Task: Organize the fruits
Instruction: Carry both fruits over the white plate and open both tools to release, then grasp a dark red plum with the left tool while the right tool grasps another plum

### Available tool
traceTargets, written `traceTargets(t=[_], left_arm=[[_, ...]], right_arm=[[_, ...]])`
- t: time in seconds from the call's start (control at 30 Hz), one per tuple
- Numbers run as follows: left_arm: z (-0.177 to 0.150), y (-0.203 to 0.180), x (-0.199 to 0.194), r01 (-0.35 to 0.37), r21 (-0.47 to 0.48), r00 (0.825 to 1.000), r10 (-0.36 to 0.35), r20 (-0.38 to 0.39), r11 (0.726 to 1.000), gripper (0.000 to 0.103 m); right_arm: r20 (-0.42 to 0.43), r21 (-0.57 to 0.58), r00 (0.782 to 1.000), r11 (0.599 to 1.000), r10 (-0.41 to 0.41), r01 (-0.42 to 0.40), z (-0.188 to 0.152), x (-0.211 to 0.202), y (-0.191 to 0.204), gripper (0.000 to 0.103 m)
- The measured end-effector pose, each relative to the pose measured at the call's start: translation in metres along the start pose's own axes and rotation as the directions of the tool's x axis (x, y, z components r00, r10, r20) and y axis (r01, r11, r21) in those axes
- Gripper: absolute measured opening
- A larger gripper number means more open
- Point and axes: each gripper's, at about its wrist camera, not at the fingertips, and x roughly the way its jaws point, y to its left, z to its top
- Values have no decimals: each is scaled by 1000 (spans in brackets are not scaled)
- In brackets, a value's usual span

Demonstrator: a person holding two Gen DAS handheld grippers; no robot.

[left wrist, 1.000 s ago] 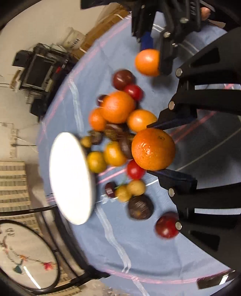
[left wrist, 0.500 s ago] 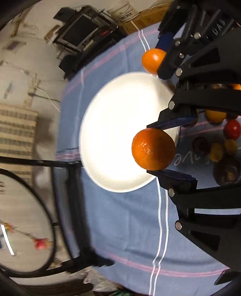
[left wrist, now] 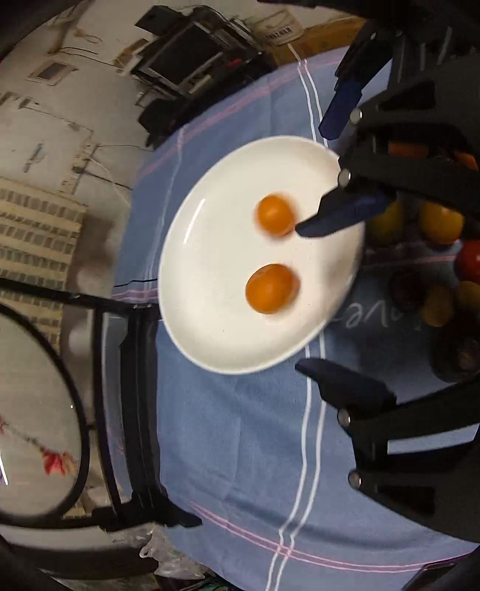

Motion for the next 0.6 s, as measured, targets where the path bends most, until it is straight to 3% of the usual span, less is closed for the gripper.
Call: traceTargets(t=[0.27,0.33,0.5,0.6], left_arm=[[-36,-3,-31,-41,115,999,41,1,992,80],[-46,0,-40,-47,134,999,46,16,990,84],[-83,9,-65,-73,194,996,60,68,978,87],[-104,19,-70,-120,237,991,102,86,964,87]], right_arm=[[62,-64,998,998,-8,12,-21,-35,16,73],[78,-73,997,997,-27,32,-34,-42,19,78],[98,-100,992,991,-82,92,-74,-55,21,78],[145,-76,986,993,-80,91,-91,-68,15,83]])
